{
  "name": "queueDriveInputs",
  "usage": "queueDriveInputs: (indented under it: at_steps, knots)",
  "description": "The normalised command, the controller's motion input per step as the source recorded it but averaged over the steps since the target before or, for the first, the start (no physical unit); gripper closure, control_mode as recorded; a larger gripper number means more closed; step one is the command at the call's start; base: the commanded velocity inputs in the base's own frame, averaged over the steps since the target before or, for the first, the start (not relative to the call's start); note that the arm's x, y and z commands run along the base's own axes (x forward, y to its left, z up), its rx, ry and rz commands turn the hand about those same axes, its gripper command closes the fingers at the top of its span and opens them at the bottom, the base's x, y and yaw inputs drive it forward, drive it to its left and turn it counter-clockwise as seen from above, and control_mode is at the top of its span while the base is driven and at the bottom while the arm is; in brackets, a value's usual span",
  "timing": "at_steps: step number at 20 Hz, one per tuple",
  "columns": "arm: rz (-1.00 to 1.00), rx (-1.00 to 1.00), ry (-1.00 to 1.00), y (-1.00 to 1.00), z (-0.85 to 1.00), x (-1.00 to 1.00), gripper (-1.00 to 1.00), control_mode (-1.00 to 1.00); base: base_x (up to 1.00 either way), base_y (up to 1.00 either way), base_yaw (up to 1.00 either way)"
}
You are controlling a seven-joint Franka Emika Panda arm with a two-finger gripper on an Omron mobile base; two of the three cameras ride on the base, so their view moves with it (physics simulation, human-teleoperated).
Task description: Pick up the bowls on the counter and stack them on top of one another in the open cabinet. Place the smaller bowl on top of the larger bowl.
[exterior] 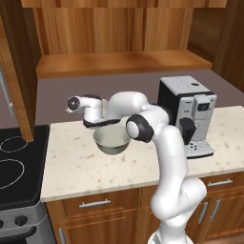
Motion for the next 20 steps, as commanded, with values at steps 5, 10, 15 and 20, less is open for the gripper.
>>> queueDriveInputs:
  at_steps: [5, 10, 15, 20]
  knots:
    - [-0.01, 0.05, 0.08, 0.00, 0.73, -0.16, 1.00, -1.00, 0.00, 0.00, 0.00]
    - [0.00, 0.01, 0.12, 0.00, 0.68, -0.45, 1.00, -1.00, 0.00, 0.00, 0.00]
    - [0.00, -0.05, 0.02, 0.00, 0.15, -0.90, 1.00, -1.00, 0.00, 0.00, 0.00]
    - [0.00, -0.09, 0.00, -0.02, -0.04, -1.00, 1.00, -1.00, 0.00, 0.00, 0.00]
